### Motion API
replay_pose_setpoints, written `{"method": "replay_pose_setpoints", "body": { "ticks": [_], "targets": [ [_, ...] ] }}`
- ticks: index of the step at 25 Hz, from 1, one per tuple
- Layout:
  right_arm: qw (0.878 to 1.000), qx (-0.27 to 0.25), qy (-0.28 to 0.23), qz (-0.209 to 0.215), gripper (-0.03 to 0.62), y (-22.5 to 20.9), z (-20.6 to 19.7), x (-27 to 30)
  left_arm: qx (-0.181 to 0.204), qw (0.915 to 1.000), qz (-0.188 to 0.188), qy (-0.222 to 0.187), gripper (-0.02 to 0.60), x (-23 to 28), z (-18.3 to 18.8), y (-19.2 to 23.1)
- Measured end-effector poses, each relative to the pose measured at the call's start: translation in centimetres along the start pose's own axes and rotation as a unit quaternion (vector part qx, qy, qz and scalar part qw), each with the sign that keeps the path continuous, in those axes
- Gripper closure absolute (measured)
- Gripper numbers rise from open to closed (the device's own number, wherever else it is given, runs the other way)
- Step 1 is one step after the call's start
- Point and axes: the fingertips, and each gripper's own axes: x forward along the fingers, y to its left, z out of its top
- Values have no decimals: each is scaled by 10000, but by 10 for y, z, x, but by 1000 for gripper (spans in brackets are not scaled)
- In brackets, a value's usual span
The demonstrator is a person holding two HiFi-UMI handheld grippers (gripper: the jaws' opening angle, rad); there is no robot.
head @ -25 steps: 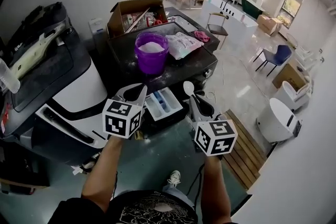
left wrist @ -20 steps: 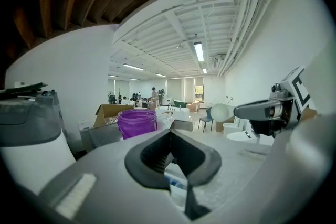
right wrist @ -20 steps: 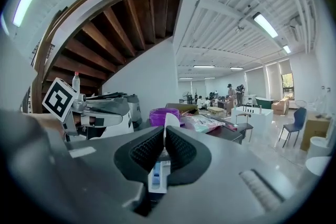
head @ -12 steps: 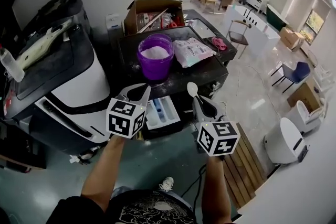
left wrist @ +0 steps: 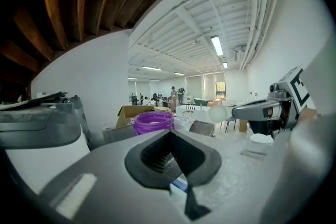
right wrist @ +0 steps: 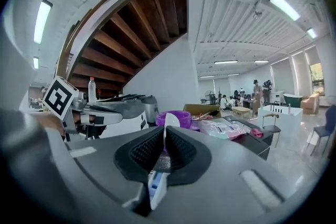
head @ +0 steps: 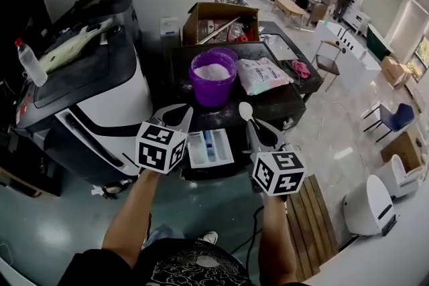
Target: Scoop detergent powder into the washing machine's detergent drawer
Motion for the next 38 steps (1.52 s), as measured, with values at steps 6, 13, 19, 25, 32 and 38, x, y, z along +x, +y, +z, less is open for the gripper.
{"method": "replay_pose_setpoints", "body": {
  "ticks": [6, 13, 19, 25, 32, 38],
  "targets": [
    [9996, -53, 79, 265, 556, -1, 3, 19, -50, 9996, 270, 3, 581, -10, -3, 16],
    [9989, -166, 235, 379, 556, -11, 6, 36, -117, 9994, 315, 16, 581, -5, -6, 22],
    [9973, -373, 353, 531, 556, -19, 17, 61, -184, 9994, 306, 23, 581, 19, -6, 33],
    [9947, -599, 425, 717, 556, -28, 35, 104, -244, 9992, 321, 26, 581, 53, 0, 55],
    [9879, -904, 671, 1065, 556, -29, 46, 158, -319, 9989, 333, 68, 581, 89, 0, 85],
    [9755, -1292, 1110, 1391, 556, -26, 53, 196, -357, 9989, 276, 111, 581, 113, 0, 105]
  ]
}}
